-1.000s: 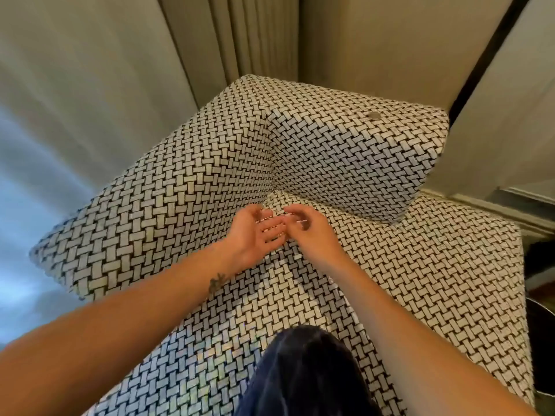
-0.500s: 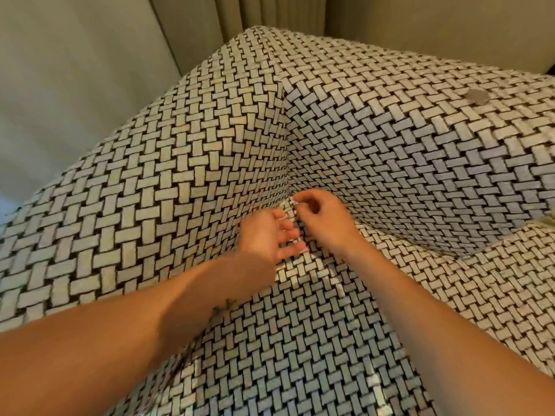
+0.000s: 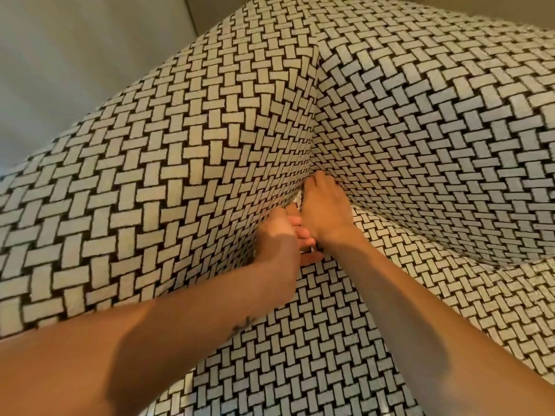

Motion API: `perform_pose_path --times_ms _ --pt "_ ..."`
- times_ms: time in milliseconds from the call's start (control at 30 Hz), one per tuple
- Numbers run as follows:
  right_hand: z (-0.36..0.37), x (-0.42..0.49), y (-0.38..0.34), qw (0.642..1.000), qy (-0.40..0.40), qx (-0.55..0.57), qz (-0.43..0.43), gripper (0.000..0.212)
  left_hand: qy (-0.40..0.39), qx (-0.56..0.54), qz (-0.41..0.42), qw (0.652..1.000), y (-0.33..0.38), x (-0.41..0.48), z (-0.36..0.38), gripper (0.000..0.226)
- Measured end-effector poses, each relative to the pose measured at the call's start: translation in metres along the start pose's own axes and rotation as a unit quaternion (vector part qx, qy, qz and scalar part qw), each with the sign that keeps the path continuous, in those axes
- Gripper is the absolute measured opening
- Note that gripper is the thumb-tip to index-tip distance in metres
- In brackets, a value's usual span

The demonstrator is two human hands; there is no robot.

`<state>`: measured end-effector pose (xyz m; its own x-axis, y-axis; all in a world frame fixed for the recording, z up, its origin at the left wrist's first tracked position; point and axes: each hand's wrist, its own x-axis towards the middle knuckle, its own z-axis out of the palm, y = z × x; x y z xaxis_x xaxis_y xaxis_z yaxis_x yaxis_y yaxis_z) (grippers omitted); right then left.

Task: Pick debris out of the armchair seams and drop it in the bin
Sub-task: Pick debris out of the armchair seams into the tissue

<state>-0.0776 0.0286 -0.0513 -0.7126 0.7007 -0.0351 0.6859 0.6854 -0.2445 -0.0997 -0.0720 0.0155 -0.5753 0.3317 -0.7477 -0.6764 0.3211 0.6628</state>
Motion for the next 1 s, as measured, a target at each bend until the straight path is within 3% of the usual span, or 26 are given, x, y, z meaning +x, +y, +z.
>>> perform_pose_path --times_ms 133,400,800,1000 --pt "0.002 0.007 0.003 0.999 -0.03 -0.03 0.007 0.058 0.01 -0.01 0.011 1.0 -0.002 0.004 0.0 0.038" --pt "0.0 0.016 0.009 0.998 -0.068 -0.013 0.001 0.058 -0.005 -0.016 0.023 1.0 -0.001 0.0 0.006 0.036" --pt "0.009 0.003 0.005 0.992 0.083 0.091 0.011 0.027 -0.004 0.012 0.031 0.999 -0.004 -0.002 0.005 0.034" --pt "0.007 -0.004 0.003 0.991 0.094 0.093 0.001 0.022 0.004 0.028 0.045 0.999 -0.008 0.001 0.007 0.033"
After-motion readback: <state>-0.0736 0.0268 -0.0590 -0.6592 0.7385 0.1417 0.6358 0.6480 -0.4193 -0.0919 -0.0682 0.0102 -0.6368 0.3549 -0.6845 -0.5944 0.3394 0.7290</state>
